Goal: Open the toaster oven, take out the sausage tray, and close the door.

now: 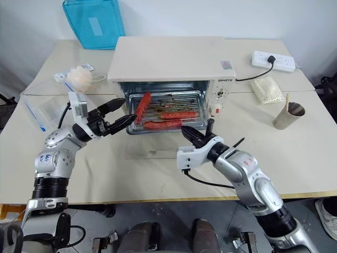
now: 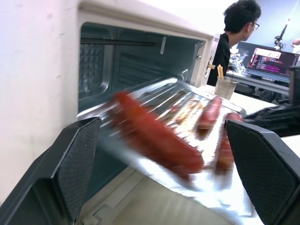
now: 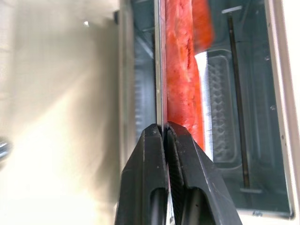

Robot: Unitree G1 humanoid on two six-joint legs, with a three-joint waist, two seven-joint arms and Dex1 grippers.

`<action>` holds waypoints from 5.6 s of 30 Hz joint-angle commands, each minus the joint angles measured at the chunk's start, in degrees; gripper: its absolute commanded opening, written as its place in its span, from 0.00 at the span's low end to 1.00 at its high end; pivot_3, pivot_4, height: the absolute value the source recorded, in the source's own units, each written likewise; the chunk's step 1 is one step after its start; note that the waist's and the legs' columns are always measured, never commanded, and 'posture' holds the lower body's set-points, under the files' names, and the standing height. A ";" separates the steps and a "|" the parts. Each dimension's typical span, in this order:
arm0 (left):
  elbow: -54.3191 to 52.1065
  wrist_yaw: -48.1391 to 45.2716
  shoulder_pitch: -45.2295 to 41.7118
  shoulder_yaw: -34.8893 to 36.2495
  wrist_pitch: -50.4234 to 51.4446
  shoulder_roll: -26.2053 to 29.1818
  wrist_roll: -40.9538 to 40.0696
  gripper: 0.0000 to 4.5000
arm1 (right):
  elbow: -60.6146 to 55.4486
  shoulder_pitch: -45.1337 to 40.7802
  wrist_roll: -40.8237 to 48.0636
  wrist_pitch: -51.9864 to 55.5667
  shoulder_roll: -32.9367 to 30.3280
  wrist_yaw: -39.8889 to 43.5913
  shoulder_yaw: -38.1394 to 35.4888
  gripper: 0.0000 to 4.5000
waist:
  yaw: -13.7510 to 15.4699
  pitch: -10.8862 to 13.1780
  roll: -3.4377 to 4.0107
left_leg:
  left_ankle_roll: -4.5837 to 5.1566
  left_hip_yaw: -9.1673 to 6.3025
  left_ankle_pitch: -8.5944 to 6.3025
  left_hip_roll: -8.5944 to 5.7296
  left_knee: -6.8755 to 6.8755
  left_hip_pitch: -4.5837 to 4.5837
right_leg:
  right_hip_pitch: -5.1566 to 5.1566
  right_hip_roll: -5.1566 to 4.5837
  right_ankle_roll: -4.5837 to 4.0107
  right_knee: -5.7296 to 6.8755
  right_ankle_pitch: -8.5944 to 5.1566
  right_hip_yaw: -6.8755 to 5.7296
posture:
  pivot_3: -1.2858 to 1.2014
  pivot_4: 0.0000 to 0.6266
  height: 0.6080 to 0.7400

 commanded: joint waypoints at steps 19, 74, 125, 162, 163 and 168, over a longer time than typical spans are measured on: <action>-14.38 26.12 5.03 12.28 55.89 4.04 -34.86 1.00 | -4.82 4.53 7.35 -11.97 -4.68 1.69 -4.95 0.01 | 0.20 0.04 -0.08 | 0.00 -0.37 -0.03 0.08 0.28 0.07 | 0.19 -0.01 0.00 0.08 0.00 0.02 | 0.52 0.24 1.00; -29.97 48.20 49.10 37.03 42.10 -19.96 -80.77 0.00 | 35.34 3.13 55.05 -6.45 -8.52 32.15 -16.48 0.00 | 0.15 -0.01 -0.17 | 0.24 -0.05 -0.66 0.20 0.42 1.03 | 1.11 -0.04 -0.10 -0.47 -0.04 0.40 | 0.52 0.24 1.00; -17.45 44.15 45.52 28.44 57.19 3.36 -80.77 0.00 | 3.35 19.32 77.45 14.79 -7.11 36.66 -35.73 1.00 | 1.44 -0.07 -0.18 | 0.14 0.11 -1.38 0.29 0.40 0.95 | 1.11 -0.05 -0.03 -1.05 0.08 0.49 | 0.52 0.24 1.00; -5.17 21.64 -0.13 -8.36 55.98 13.52 -27.26 0.77 | -9.39 42.07 75.67 13.20 -5.67 32.31 -42.81 1.00 | 1.13 -0.05 -0.04 | 0.33 0.29 -1.02 0.22 0.19 0.92 | 1.03 0.18 0.25 -0.93 0.23 0.51 | 0.52 0.24 1.00; -7.19 17.58 2.37 -8.47 53.47 16.84 -25.41 0.83 | -8.72 41.78 76.08 13.56 -6.14 32.87 -43.03 1.00 | 1.11 -0.05 -0.04 | 0.33 0.29 -1.01 0.23 0.18 0.93 | 1.02 0.17 0.24 -0.94 0.22 0.52 | 0.52 0.24 1.00; -11.48 -0.35 15.28 -1.72 27.45 24.26 -14.63 1.00 | -4.80 39.79 77.50 14.27 -8.39 35.92 -43.87 1.00 | 1.08 -0.02 0.02 | 0.32 0.44 -1.05 0.21 0.03 0.94 | 0.90 0.00 0.22 -1.22 0.21 0.59 | 0.52 0.24 1.00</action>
